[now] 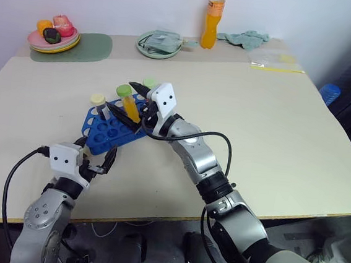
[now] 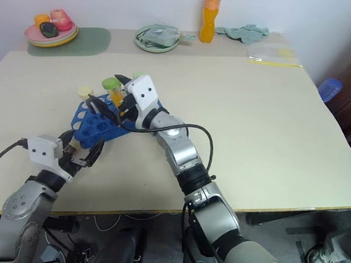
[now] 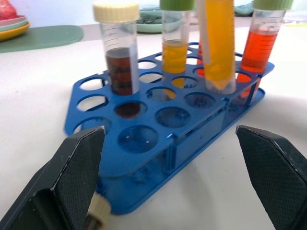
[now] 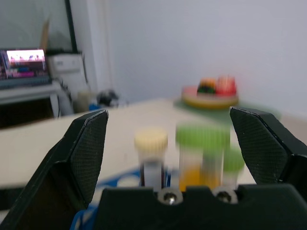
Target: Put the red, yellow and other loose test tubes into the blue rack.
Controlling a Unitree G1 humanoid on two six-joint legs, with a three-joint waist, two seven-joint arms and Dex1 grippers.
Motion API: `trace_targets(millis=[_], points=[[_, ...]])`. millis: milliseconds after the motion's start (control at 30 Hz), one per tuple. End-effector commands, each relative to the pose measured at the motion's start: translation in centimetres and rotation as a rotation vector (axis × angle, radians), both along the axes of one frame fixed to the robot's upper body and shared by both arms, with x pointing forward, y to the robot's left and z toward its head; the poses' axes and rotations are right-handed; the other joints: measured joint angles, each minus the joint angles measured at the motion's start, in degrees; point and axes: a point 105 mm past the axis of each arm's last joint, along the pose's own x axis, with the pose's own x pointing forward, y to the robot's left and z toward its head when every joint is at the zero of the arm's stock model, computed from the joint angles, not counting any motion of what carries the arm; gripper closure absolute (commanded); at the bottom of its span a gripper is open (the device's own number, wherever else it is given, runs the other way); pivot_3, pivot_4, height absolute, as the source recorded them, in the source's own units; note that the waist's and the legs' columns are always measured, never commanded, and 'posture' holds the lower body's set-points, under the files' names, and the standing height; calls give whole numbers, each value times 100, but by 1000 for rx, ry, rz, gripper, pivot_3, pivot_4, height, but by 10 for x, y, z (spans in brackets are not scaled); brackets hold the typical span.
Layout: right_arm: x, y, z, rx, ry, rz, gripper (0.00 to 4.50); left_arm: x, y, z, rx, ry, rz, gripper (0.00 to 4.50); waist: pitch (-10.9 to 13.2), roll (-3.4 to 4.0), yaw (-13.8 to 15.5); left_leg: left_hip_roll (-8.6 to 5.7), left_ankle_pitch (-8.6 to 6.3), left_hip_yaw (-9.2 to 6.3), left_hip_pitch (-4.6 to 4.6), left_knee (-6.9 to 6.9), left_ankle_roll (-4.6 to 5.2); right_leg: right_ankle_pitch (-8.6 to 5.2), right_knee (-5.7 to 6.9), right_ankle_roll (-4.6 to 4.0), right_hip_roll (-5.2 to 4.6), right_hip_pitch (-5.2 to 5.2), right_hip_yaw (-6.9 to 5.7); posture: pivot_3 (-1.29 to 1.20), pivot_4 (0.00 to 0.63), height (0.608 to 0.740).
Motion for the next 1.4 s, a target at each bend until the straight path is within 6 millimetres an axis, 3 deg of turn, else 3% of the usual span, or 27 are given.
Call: trace_targets(millis=[33,467,633,833,1100,1300,1400], points=[[-11,8,25,-34,-94,60,31,-1,-3,12,8,-43,-11,0,0,0,5,0,0,0,0,-1,0,0,0,0,1,0,0,0,150,740],[-1,9,33,-126,-228,33,31,-1,-7,15,-3,-46,-6,0,0,-1,8,-1,0,4,-1,0,0,0,-1,0,-1,1,0,0,150,740],[-4,10,17,-215,-191,75,31,-1,-8,15,-5,-47,-6,0,0,-1,9,-1,0,4,-1,0,0,0,-1,0,-1,1,0,0,150,740],[1,-15,-3,-338,-168,36,31,-1,-8,15,-5,-46,-5,0,-1,-1,25,-3,0,4,-1,1,0,0,-2,0,-3,3,-1,0,150,740],[-12,-40,3,-357,-212,13,31,4,-10,21,-1,-60,-23,0,-1,-1,14,-2,0,4,-1,-1,0,0,-2,0,1,1,-1,0,150,740],[-27,-51,1,-354,-180,44,31,23,-28,46,-6,-85,-116,0,-1,-3,34,-6,0,1,-3,6,-1,0,-2,0,-1,7,-2,0,150,740],[-34,-61,-2,-344,-142,50,31,33,-46,53,-18,-60,-232,0,-2,-4,50,-6,1,-5,-4,7,-1,0,-1,0,-1,7,-5,0,150,740]])
